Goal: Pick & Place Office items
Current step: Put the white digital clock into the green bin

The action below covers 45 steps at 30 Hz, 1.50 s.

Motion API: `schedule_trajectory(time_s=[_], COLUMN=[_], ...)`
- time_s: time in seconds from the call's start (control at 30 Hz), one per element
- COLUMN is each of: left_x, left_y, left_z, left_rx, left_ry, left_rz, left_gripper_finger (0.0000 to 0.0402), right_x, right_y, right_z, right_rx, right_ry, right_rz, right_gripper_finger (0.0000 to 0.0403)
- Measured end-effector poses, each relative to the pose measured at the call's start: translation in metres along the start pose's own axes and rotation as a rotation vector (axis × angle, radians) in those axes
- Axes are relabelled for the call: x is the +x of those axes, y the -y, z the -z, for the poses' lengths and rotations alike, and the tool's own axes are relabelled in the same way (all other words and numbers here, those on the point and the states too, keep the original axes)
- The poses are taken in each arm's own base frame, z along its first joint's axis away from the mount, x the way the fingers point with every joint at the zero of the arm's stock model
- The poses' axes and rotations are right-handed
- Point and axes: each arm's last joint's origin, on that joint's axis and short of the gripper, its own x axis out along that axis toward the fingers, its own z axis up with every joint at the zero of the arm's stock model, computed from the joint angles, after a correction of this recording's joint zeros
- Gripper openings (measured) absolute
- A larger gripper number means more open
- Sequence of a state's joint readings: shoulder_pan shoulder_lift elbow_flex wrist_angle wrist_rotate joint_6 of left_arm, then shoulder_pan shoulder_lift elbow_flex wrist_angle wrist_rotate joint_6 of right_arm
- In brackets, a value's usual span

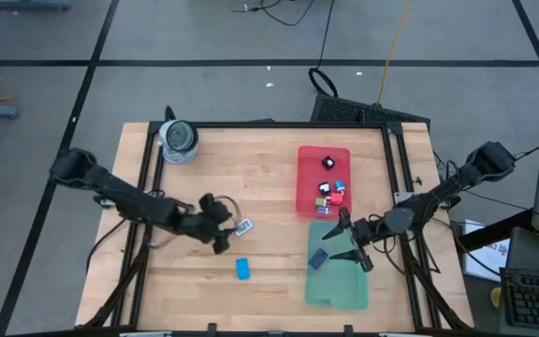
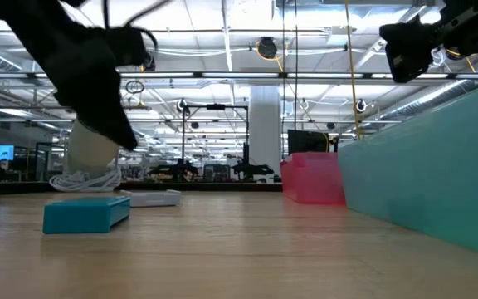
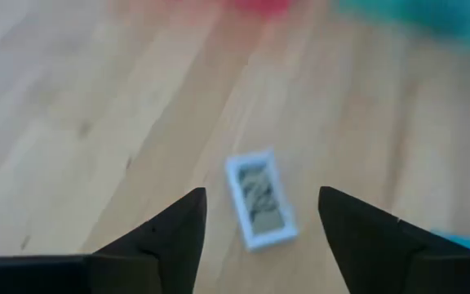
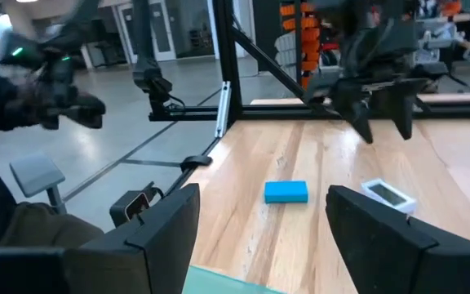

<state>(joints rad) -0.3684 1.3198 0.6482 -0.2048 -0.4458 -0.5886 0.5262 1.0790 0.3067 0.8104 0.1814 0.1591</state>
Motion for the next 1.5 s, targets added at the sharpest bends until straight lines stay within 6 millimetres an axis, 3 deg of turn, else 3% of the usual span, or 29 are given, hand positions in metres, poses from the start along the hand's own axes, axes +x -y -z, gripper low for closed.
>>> schedule_trajectory(time_s=[0.17, 0.3, 0.47, 0.93, 1.5], left_x=[0.032, 0.058, 0.080, 0.086, 0.087], left_y=[0.015, 0.024, 0.030, 0.028, 0.030], left_z=[-0.004, -0.001, 0.003, 0.007, 0.006], left_rx=[-0.001, -0.013, -0.033, 0.050, 0.086], left_ry=[-0.214, -0.315, -0.317, -0.328, -0.323], left_rz=[-0.146, -0.111, -0.075, -0.068, -0.032], left_gripper_finger=[0.0274, 0.0299, 0.0315, 0.0275, 0.0163], right_x=[-0.002, -0.002, -0.002, -0.002, -0.002], right_y=[0.005, 0.005, 0.005, 0.005, 0.005], right_z=[0.004, 0.005, 0.005, 0.005, 0.005], right_rx=[0.039, 0.040, 0.037, 0.043, 0.044], right_ry=[-0.012, -0.013, -0.013, -0.014, -0.014], right_rz=[0.021, 0.024, 0.024, 0.022, 0.021], right_gripper_finger=[0.0254, 0.0254, 0.0254, 0.0254, 0.0254])
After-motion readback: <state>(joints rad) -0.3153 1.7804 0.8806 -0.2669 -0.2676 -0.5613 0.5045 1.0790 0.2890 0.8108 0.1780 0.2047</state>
